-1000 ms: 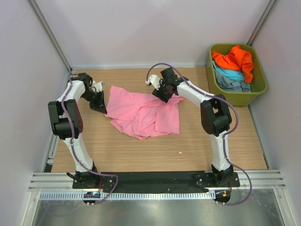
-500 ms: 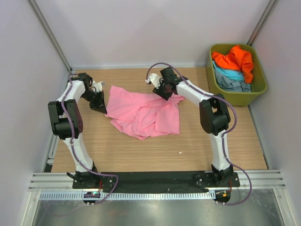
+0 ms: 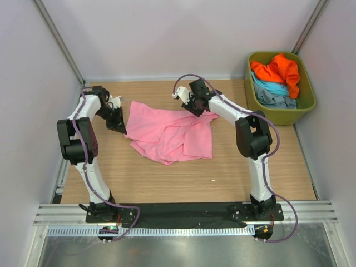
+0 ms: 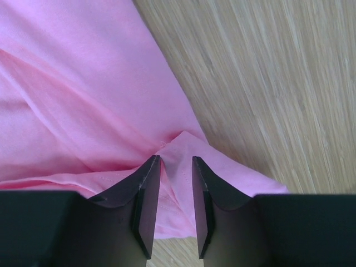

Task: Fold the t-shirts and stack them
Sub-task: Flatten the tshirt out

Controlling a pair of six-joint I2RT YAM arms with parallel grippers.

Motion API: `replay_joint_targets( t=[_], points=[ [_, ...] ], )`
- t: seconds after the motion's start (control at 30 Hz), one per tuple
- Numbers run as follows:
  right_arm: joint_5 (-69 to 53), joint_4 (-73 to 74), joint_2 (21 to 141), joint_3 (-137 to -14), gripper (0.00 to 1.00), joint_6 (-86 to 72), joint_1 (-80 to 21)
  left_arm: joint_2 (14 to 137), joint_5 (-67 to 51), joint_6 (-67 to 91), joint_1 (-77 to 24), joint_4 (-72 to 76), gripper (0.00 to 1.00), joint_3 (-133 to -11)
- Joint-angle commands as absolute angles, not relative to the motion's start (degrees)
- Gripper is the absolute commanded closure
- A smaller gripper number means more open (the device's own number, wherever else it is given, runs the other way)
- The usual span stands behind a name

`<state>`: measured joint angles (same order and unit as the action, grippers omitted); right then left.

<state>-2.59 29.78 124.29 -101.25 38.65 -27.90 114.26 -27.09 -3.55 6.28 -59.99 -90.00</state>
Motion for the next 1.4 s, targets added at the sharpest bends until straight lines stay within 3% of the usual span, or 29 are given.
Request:
replay_joint_targets(
  t=[0.0,0.23,0.37,0.57,0.97,1.37],
  points=[
    [-1.5,30.41,125.42,-105.2,0.66,37.88,-27.69,114.35,-28.3,-3.43,6.42,-59.85,1.0,-91.67],
    [-1.23,30.85,125.42,-106.17,0.81,37.71,-27.69,114.43,-28.48,-3.34,6.5,-59.94,1.0,-91.93],
    [-0.26,30.32,122.79,-107.57,0.98,37.18,-26.72,113.47,-28.82,-4.13,6.5,-61.08,1.0,-93.33],
    [3.25,30.85,115.41,-112.93,0.99,34.55,-21.81,112.06,-31.54,-6.76,6.5,-65.38,1.0,-102.64],
    [4.83,30.15,104.34,-122.25,0.99,32.52,-17.14,111.89,-35.16,-9.14,5.45,-68.3,1.0,-137.88],
    [6.15,29.09,93.96,-121.55,0.99,29.27,-16.79,100.38,-22.7,-2.72,5.27,-54.41,1.0,-145.02]
  ],
)
